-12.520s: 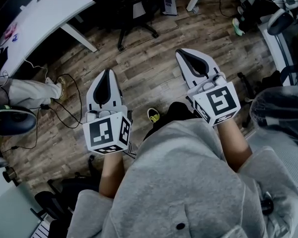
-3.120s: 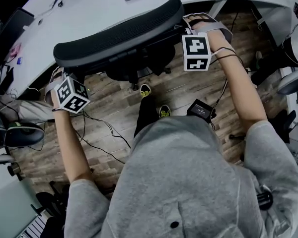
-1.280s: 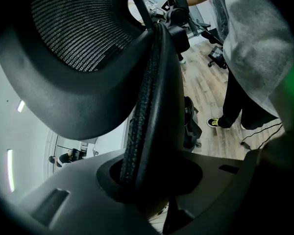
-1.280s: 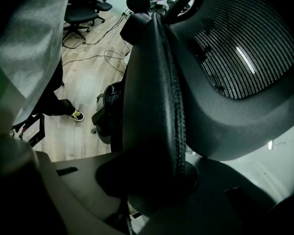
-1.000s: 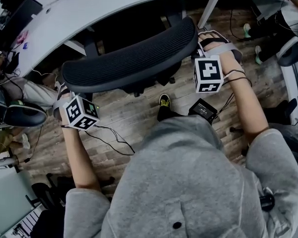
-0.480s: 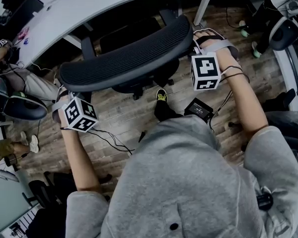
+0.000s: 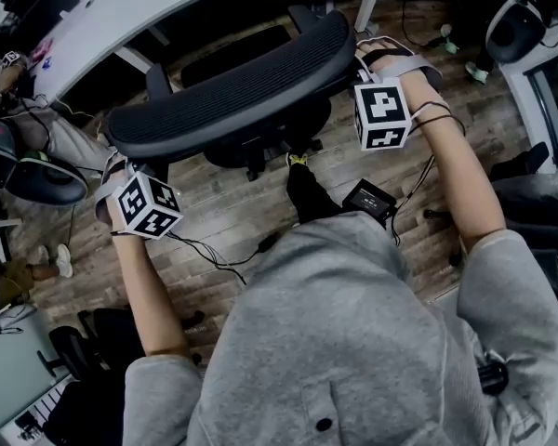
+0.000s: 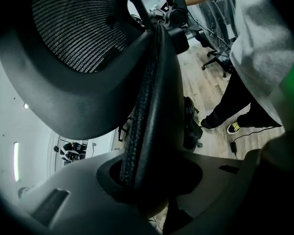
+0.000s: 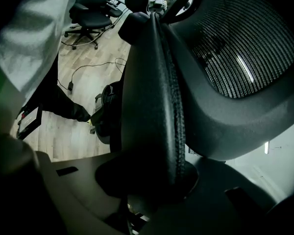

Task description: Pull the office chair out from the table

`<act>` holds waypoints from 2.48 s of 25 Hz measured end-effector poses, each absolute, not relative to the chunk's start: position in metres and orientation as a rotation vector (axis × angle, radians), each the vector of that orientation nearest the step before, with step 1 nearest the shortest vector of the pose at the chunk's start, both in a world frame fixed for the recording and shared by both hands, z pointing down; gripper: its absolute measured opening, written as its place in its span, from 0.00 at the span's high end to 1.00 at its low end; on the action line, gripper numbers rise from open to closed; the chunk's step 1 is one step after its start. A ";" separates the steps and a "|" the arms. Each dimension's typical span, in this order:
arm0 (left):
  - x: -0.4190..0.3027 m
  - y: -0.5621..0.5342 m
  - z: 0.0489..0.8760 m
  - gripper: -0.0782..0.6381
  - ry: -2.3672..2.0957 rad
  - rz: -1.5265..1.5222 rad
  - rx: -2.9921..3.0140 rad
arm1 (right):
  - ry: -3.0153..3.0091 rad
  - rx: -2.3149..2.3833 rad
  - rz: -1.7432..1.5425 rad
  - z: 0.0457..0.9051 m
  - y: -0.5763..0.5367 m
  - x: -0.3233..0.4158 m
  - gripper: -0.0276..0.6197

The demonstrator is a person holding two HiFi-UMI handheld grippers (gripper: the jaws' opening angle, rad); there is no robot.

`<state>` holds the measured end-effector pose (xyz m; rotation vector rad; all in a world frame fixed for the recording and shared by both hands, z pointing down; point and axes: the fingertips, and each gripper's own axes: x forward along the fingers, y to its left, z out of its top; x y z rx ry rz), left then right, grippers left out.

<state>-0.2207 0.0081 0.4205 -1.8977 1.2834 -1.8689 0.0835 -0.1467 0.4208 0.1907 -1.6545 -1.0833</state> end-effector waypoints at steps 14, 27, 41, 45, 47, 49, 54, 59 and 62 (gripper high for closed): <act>-0.181 0.085 0.417 0.73 1.304 -1.867 -1.888 | -1.657 0.195 -1.089 0.417 -0.073 0.122 0.80; -0.171 0.114 0.419 0.72 1.329 -1.872 -1.877 | -1.663 0.193 -1.113 0.419 -0.048 0.129 0.80; -0.141 0.163 0.419 0.72 1.358 -1.881 -1.870 | -1.672 0.168 -1.134 0.419 -0.008 0.154 0.79; -0.133 0.182 0.422 0.72 1.371 -1.891 -1.873 | -1.673 0.153 -1.136 0.421 0.007 0.159 0.79; -0.128 0.190 0.422 0.72 1.372 -1.891 -1.869 | -1.674 0.157 -1.141 0.421 0.015 0.164 0.79; -0.124 0.199 0.421 0.72 1.371 -1.892 -1.868 | -1.675 0.161 -1.144 0.420 0.023 0.168 0.79; -0.116 0.225 0.420 0.72 1.378 -1.891 -1.868 | -1.672 0.155 -1.152 0.417 0.046 0.174 0.79; -0.104 0.243 0.422 0.72 1.389 -1.888 -1.867 | -1.676 0.147 -1.152 0.420 0.064 0.186 0.78; -0.096 0.247 0.420 0.67 1.466 -1.823 -1.854 | -1.705 0.174 -1.152 0.420 0.072 0.193 0.77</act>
